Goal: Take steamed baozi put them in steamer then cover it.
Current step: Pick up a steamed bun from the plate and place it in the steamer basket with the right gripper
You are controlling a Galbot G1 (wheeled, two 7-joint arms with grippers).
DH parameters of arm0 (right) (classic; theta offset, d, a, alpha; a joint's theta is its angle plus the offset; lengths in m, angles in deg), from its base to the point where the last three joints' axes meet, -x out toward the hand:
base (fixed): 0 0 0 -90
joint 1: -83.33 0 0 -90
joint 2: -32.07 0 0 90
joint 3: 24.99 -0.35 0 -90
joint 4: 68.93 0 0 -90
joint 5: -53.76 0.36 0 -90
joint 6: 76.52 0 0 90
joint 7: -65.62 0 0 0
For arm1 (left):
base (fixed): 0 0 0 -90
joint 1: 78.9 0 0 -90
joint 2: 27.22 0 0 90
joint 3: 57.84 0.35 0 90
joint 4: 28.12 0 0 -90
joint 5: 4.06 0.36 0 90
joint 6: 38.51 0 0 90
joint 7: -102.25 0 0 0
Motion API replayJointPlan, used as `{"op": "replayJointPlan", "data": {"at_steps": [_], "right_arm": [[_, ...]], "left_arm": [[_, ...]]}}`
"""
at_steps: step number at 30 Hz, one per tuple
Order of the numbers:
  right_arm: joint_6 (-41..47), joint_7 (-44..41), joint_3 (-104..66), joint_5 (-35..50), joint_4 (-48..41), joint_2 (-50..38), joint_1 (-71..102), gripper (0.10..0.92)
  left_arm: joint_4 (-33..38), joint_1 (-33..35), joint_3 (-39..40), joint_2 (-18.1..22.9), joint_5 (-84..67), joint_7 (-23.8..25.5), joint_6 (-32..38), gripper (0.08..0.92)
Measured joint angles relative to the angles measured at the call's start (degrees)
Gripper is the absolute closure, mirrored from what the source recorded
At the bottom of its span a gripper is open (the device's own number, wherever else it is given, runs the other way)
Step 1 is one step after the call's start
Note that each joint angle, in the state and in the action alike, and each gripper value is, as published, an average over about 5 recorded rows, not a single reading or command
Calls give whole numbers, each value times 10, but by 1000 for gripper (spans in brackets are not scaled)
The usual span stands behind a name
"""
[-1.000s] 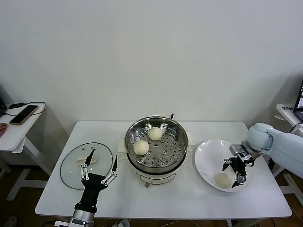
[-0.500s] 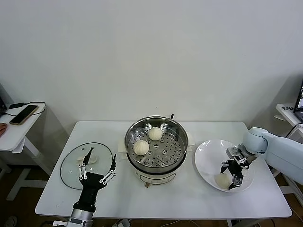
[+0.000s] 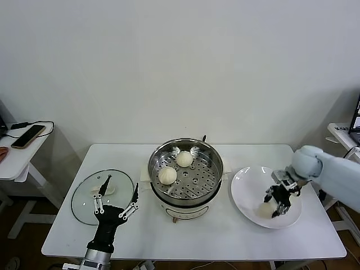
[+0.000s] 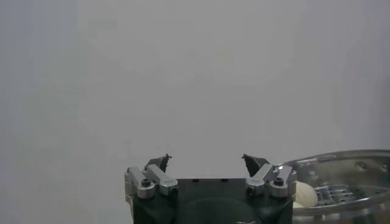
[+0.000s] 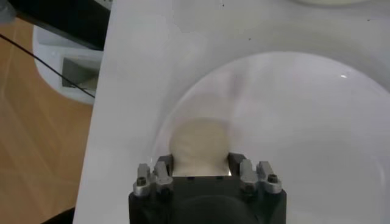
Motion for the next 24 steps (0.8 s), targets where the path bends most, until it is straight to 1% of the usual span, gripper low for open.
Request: {"op": "replayJointPlan", "data": {"at_steps": [7, 14, 24], "right_arm": [[-91, -9, 53, 7, 28, 23, -133, 406], [-189, -1, 91, 12, 56, 81, -249, 406], [-298, 26, 111, -19, 92, 190, -302, 407]], "left_arm": [[6, 4, 1, -3, 1, -1, 1, 177], [9, 6, 1, -6, 0, -2, 2, 177], [9, 7, 1, -10, -2, -5, 5, 177]]}}
